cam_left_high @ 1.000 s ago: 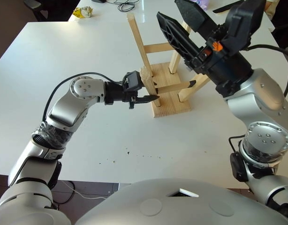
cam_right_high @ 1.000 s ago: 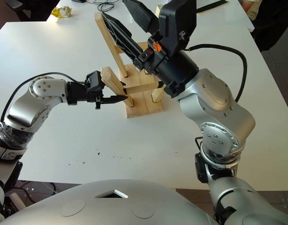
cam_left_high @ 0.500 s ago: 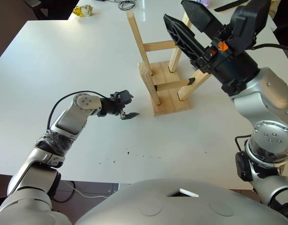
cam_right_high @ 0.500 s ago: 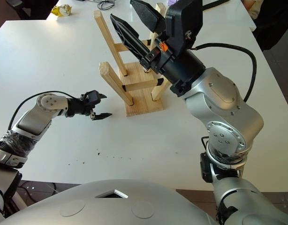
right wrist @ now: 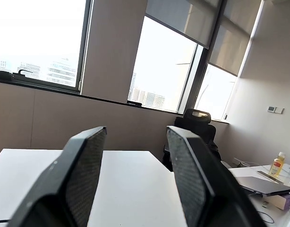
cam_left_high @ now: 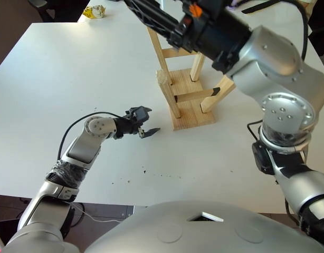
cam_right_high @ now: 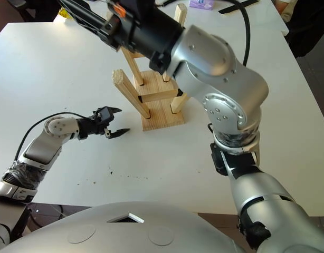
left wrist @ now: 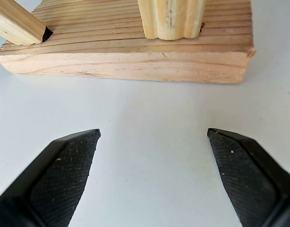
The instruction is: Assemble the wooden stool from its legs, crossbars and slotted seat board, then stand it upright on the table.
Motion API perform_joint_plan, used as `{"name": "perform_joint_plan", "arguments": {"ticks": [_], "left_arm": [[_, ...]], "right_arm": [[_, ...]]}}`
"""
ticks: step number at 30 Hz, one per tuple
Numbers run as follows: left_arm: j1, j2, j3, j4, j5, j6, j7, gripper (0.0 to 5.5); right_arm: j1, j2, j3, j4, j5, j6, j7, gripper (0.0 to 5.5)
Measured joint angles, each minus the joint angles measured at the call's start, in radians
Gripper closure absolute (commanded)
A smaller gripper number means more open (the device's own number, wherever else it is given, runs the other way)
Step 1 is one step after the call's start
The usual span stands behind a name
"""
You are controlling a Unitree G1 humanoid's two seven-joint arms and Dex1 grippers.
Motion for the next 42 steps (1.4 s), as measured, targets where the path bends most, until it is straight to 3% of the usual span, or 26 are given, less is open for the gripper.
{"name": "perform_joint_plan", "arguments": {"ticks": [5,8,12,19,23,27,30,35,42], "left_arm": [[0.023,-0.013,0.008,-0.019,0.001,0.007,0.013,1.27],[0.046,-0.015,0.010,-0.035,0.001,0.006,0.019,1.27],[0.052,-0.018,0.009,-0.036,0.002,0.015,0.019,1.27],[0.046,-0.023,0.015,-0.043,0.001,0.033,0.012,1.27],[0.045,-0.033,0.019,-0.047,0.002,0.038,0.016,1.27],[0.042,-0.043,0.034,-0.050,0.000,0.063,0.017,1.27],[0.020,-0.050,0.061,-0.049,-0.006,0.098,0.020,1.27],[-0.058,-0.087,0.117,-0.058,-0.039,0.151,0.043,1.27],[-0.118,-0.085,0.134,-0.072,-0.069,0.180,0.013,1.27]], "right_arm": [[0.051,-0.030,0.050,0.022,-0.022,0.033,0.059,3.15],[0.211,-0.128,0.162,0.063,-0.073,0.039,0.143,3.15],[0.239,-0.198,0.188,0.038,-0.133,-0.020,0.182,3.15],[0.288,-0.123,-0.032,0.043,0.033,0.104,0.120,3.15],[0.132,-0.068,-0.248,0.077,0.158,0.122,0.027,3.15],[0.033,-0.167,-0.432,0.151,0.168,0.068,0.016,3.15],[0.046,-0.307,-0.500,0.290,0.036,-0.051,0.065,3.15],[0.213,-0.377,-0.487,0.552,-0.199,-0.327,0.138,3.15],[0.403,-0.209,-0.283,0.654,-0.346,-0.519,0.210,3.15]]}}
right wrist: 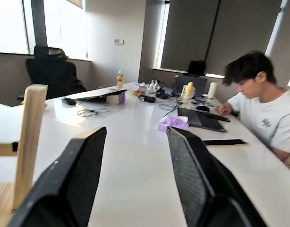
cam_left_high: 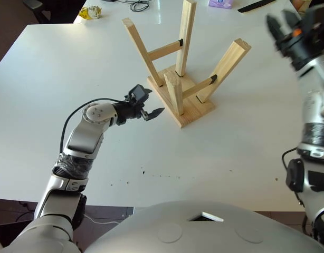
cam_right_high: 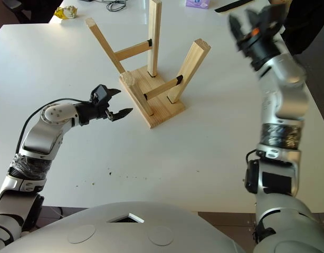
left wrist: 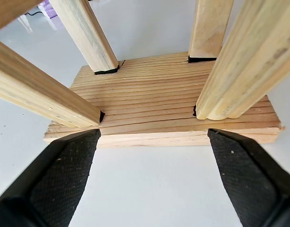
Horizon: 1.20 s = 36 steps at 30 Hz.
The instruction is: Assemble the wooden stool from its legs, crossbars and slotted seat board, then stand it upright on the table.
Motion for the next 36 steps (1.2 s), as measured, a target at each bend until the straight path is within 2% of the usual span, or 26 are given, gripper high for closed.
{"name": "perform_joint_plan", "arguments": {"ticks": [4,9,12,17,23,26,29,33,36], "left_arm": [[-0.007,0.022,0.019,0.024,0.001,0.002,-0.012,1.27],[-0.006,0.038,0.029,0.012,0.001,0.025,-0.013,1.27],[0.002,0.037,0.027,-0.023,-0.002,0.041,-0.013,1.27],[0.027,0.043,0.052,-0.050,0.000,0.043,0.001,1.27],[0.177,0.162,0.256,-0.151,-0.029,0.045,-0.001,1.27],[0.267,0.194,0.317,-0.233,-0.046,0.084,-0.002,1.27],[0.305,0.196,0.277,-0.375,-0.062,0.167,0.006,1.27],[0.189,0.105,0.110,-0.561,-0.134,0.323,0.043,1.27],[0.117,0.068,0.078,-0.584,-0.142,0.395,0.091,1.27]], "right_arm": [[0.084,0.044,0.092,-0.146,-0.002,0.013,0.047,3.15],[0.191,0.015,0.110,-0.416,0.039,0.129,0.076,3.15],[0.197,0.006,0.089,-0.465,0.041,0.169,0.055,3.15],[0.216,0.003,-0.003,-0.474,-0.030,0.218,-0.099,3.15],[0.369,-0.032,-0.143,-0.610,-0.038,0.296,-0.153,3.15],[0.390,-0.045,-0.161,-0.656,-0.039,0.324,-0.161,3.15],[0.400,-0.012,-0.103,-0.714,-0.049,0.371,-0.206,3.15],[0.367,0.135,0.107,-0.794,-0.052,0.467,-0.287,3.15],[0.359,0.161,0.147,-0.817,-0.087,0.540,-0.350,3.15]]}}
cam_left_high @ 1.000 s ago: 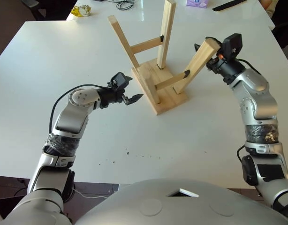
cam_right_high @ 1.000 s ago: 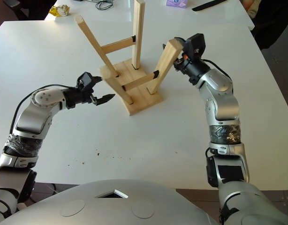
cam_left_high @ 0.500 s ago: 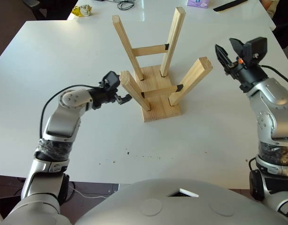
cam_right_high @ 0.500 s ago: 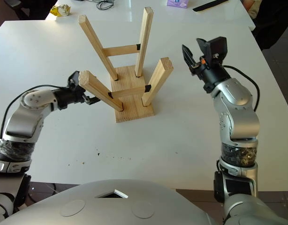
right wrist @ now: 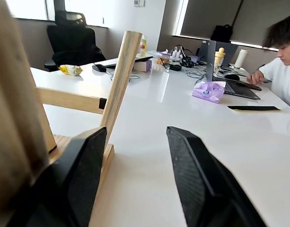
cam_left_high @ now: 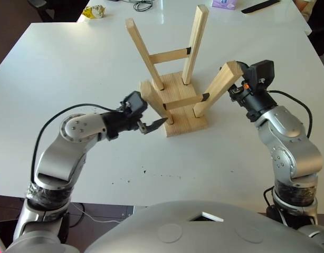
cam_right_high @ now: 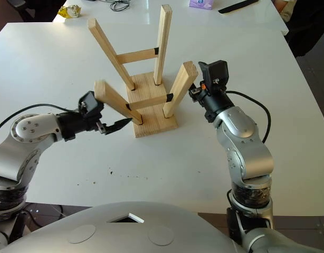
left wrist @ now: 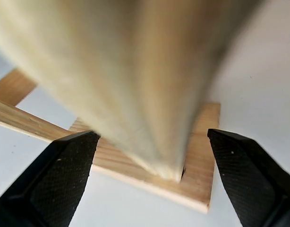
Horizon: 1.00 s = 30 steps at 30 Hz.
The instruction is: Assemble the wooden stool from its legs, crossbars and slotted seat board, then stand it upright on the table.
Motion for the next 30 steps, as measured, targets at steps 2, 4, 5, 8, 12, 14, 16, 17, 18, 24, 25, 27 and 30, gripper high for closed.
{"name": "perform_joint_plan", "arguments": {"ticks": [2,4,5,8,12,14,16,17,18,24,25,27,30], "left_arm": [[-0.040,-0.004,-0.002,0.012,0.025,0.016,0.039,1.27],[-0.046,0.013,-0.002,0.035,0.050,0.008,0.052,1.27],[-0.042,0.019,-0.004,0.044,0.057,0.000,0.052,1.27],[0.000,0.034,-0.010,0.069,0.057,-0.016,0.035,1.27],[0.060,0.065,-0.021,0.080,0.055,-0.079,-0.008,1.27],[0.085,0.072,-0.025,0.089,0.050,-0.096,-0.029,1.27],[0.101,0.078,-0.036,0.093,0.038,-0.112,-0.051,1.27],[0.103,0.078,-0.044,0.091,0.034,-0.121,-0.057,1.27],[0.104,0.077,-0.052,0.090,0.030,-0.127,-0.061,1.27],[0.097,0.033,-0.104,0.030,-0.037,-0.140,-0.096,1.27],[0.092,0.027,-0.105,0.020,-0.050,-0.140,-0.101,1.27],[0.072,0.006,-0.108,0.007,-0.098,-0.138,-0.115,1.27],[0.035,-0.032,-0.104,-0.010,-0.193,-0.111,-0.128,1.27]], "right_arm": [[0.001,0.013,0.034,-0.012,-0.013,0.021,-0.009,3.15],[0.001,0.017,0.063,-0.017,-0.013,0.021,-0.006,3.15],[0.002,0.016,0.069,-0.017,-0.013,0.021,0.003,3.15],[0.002,0.010,0.071,-0.012,-0.010,0.015,0.041,3.15],[0.003,-0.003,0.052,0.008,-0.011,-0.005,0.070,3.15],[0.003,-0.007,0.042,0.022,-0.011,-0.016,0.082,3.15],[0.004,-0.011,0.034,0.038,-0.013,-0.029,0.093,3.15],[0.004,-0.018,0.023,0.053,-0.014,-0.042,0.098,3.15],[0.006,-0.026,0.016,0.066,-0.017,-0.053,0.104,3.15],[0.030,-0.102,-0.087,0.259,-0.054,-0.146,0.141,3.15],[0.038,-0.121,-0.101,0.289,-0.063,-0.158,0.149,3.15],[0.049,-0.169,-0.123,0.370,-0.082,-0.187,0.178,3.15],[0.052,-0.222,-0.129,0.470,-0.109,-0.239,0.222,3.15]]}}
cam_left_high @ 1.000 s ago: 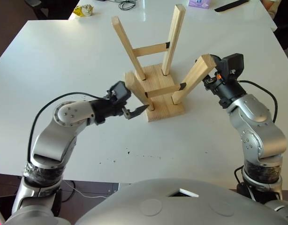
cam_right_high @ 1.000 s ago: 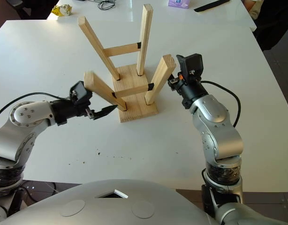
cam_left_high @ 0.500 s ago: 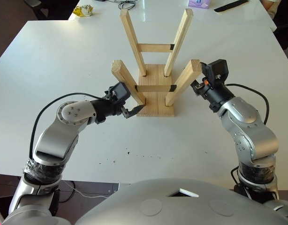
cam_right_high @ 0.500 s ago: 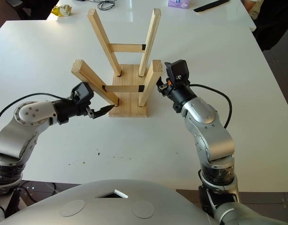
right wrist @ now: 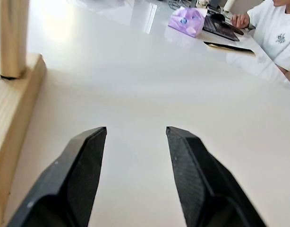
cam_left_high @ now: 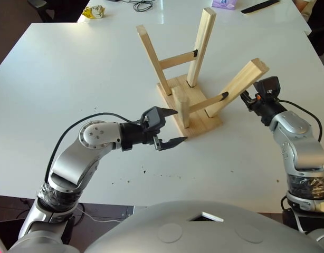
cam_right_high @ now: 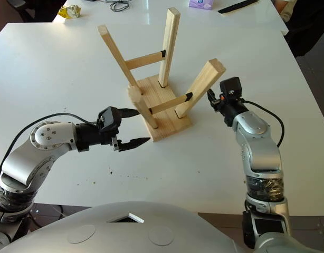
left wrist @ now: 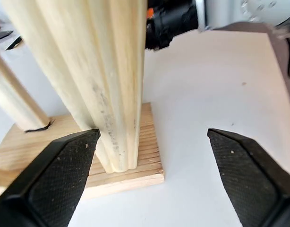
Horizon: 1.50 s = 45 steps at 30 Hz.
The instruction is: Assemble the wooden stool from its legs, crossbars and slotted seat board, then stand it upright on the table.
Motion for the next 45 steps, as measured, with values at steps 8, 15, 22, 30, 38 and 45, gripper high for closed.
{"name": "perform_joint_plan", "arguments": {"ticks": [8,15,22,30,38,45], "left_arm": [[0.070,0.165,0.103,0.075,-0.105,-0.058,-0.235,1.27],[-0.046,0.172,0.136,0.603,0.145,-0.357,-0.188,1.27],[-0.349,-0.003,0.114,1.168,0.414,-0.655,0.170,1.27],[-0.650,-0.200,0.109,1.743,0.552,-0.945,0.452,1.27],[-0.741,-0.351,0.198,1.910,0.488,-1.071,0.323,1.27],[-0.642,-0.395,0.220,1.909,0.442,-1.127,0.109,1.27]], "right_arm": [[0.068,-0.130,0.020,0.020,-0.033,-0.047,0.155,3.15],[0.156,-0.158,0.075,-0.098,-0.044,-0.043,0.195,3.15],[0.265,-0.226,0.149,-0.252,-0.041,-0.015,0.308,3.15],[0.293,-0.291,0.224,-0.317,-0.065,-0.011,0.390,3.15],[0.267,-0.289,0.255,-0.293,-0.090,-0.015,0.403,3.15],[0.209,-0.286,0.257,-0.214,-0.118,-0.048,0.399,3.15]]}}
